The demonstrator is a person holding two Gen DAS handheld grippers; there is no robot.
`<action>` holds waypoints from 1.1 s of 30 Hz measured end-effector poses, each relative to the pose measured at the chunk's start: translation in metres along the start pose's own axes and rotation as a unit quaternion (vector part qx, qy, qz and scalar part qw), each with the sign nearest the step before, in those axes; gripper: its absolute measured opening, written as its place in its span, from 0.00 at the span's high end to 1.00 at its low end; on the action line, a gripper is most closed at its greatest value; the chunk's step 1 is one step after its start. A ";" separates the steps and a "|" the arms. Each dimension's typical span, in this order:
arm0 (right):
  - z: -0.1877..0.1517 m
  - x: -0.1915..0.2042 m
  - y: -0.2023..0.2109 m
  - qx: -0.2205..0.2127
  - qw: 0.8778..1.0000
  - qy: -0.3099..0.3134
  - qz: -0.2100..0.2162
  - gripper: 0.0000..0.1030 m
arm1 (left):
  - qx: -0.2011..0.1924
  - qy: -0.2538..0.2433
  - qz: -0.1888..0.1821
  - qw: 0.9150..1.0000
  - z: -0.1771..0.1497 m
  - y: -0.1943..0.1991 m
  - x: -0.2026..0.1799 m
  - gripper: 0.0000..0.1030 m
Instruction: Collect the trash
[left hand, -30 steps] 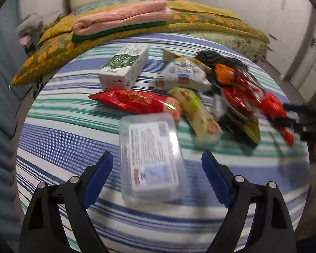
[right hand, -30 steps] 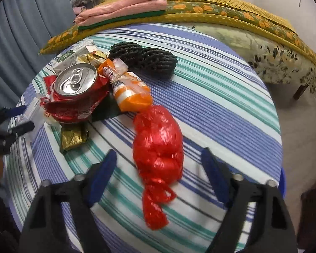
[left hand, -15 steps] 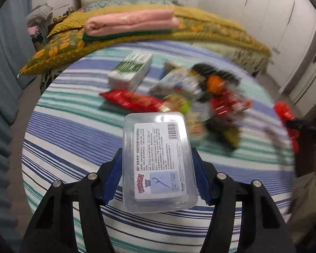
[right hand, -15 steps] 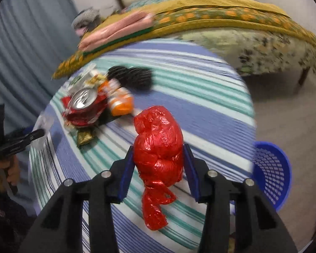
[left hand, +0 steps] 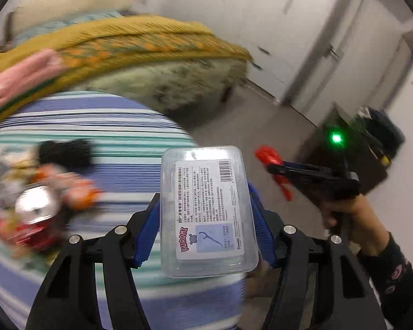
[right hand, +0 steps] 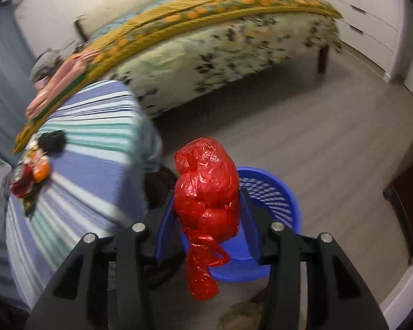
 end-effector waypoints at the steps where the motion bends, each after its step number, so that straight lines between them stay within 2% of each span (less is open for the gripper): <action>1: -0.001 -0.012 -0.003 0.001 1.000 -0.010 0.000 0.57 | 0.013 -0.010 -0.004 1.000 0.005 -0.024 -0.017 0.41; 6: -0.007 -0.055 -0.018 0.007 0.998 -0.064 0.014 0.57 | 0.065 -0.034 -0.020 0.997 0.011 -0.109 -0.061 0.41; 12: -0.003 -0.081 -0.031 0.010 0.994 -0.100 0.037 0.55 | 0.096 -0.052 -0.016 0.994 0.010 -0.189 -0.078 0.40; 13: -0.001 -0.085 -0.034 0.008 0.993 -0.108 0.038 0.51 | 0.096 -0.053 -0.015 0.994 0.012 -0.201 -0.081 0.39; 15: 0.001 -0.092 -0.036 0.004 0.991 -0.128 0.040 0.38 | 0.091 -0.051 -0.012 0.994 0.015 -0.210 -0.078 0.31; 19: 0.009 -0.097 -0.024 -0.020 0.990 -0.133 0.032 0.30 | 0.056 -0.040 -0.023 0.997 0.031 -0.192 -0.082 0.21; 23: 0.017 -0.089 -0.007 -0.052 0.993 -0.107 0.019 0.19 | -0.009 -0.063 -0.008 0.998 0.040 -0.136 -0.085 0.09; 25: 0.023 -0.074 0.011 -0.087 0.993 -0.081 0.017 0.13 | -0.034 -0.068 0.004 0.997 0.037 -0.106 -0.080 0.06; 27: 0.027 -0.056 0.027 -0.125 0.991 -0.049 0.014 0.06 | -0.051 -0.067 0.022 0.996 0.025 -0.077 -0.068 0.05; 30: 0.028 -0.019 0.051 -0.179 0.984 0.013 0.008 0.05 | -0.053 -0.051 0.063 0.995 -0.009 -0.045 -0.037 0.05; 33: 0.024 0.024 0.057 -0.188 0.980 0.069 0.004 0.05 | -0.039 -0.022 0.113 0.993 -0.056 -0.025 0.006 0.05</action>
Point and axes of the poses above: each gripper's, at about its wrist camera, not at the fingertips, and y roughly against the way its jaws point, x to its left, z to its top, the point moved 9 cm from there along -y, roughly the way its jaws point, and after that the axes turned 3 degrees about x, right-handed, at the moved point
